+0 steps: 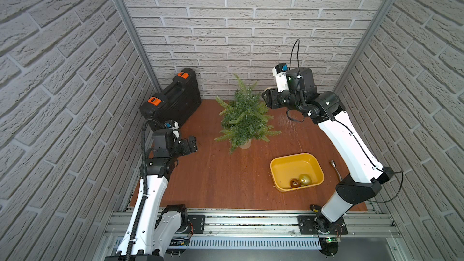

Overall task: Decorate the small christmas tree with ornaments
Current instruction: Hang an ornament on the christmas tree.

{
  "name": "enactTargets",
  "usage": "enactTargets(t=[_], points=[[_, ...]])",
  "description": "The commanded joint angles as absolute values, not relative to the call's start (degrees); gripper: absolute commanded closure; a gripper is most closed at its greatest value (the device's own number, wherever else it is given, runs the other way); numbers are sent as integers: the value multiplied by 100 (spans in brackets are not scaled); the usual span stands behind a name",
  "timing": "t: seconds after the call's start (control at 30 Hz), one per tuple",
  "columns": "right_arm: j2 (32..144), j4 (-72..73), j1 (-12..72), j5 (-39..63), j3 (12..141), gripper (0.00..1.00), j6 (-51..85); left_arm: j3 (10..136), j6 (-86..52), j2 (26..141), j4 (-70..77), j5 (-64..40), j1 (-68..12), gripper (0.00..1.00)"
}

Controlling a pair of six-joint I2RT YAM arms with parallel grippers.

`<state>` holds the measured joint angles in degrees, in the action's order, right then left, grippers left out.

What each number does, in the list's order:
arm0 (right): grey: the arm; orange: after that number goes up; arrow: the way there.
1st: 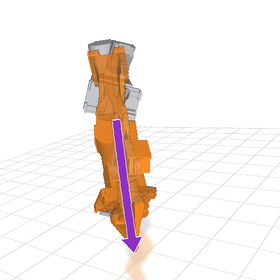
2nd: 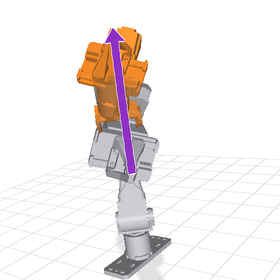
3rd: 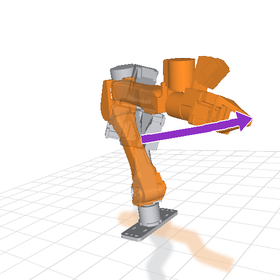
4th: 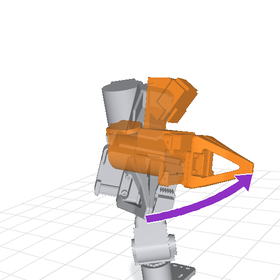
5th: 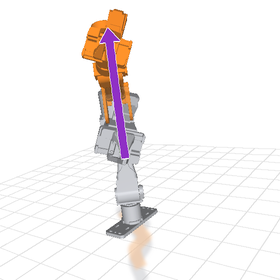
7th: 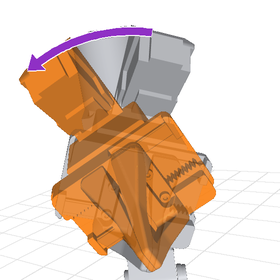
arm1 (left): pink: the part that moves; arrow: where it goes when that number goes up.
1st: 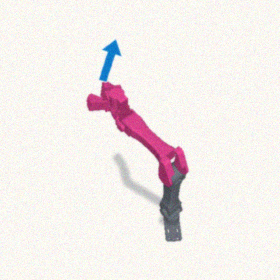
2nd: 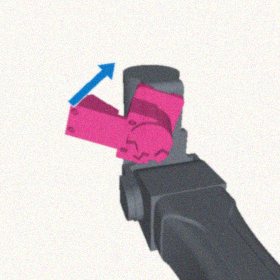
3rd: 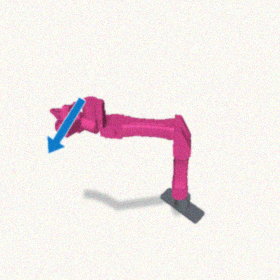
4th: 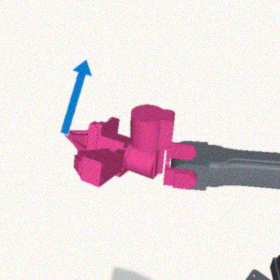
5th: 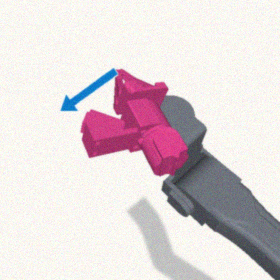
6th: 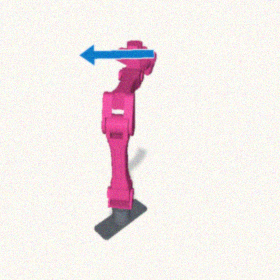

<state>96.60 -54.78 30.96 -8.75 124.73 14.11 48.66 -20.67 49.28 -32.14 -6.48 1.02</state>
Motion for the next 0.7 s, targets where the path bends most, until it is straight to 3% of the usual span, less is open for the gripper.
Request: enactTargets(t=[0.0,0.33,0.5,0.67], points=[[9681,-5489,3089,-1303,12605,48,1294,4801,-2065,4833,-3049,-642,135,2],[8922,-4876,2809,-1055,11153,47,1732,4799,-2066,4845,-3041,-634,134,2],[8685,-4615,2725,-922,10665,33,1915,4801,-2069,4869,-3040,-633,137,2],[8540,-4642,2699,-1010,10584,28,1903,4802,-2074,4878,-3032,-640,144,2]])
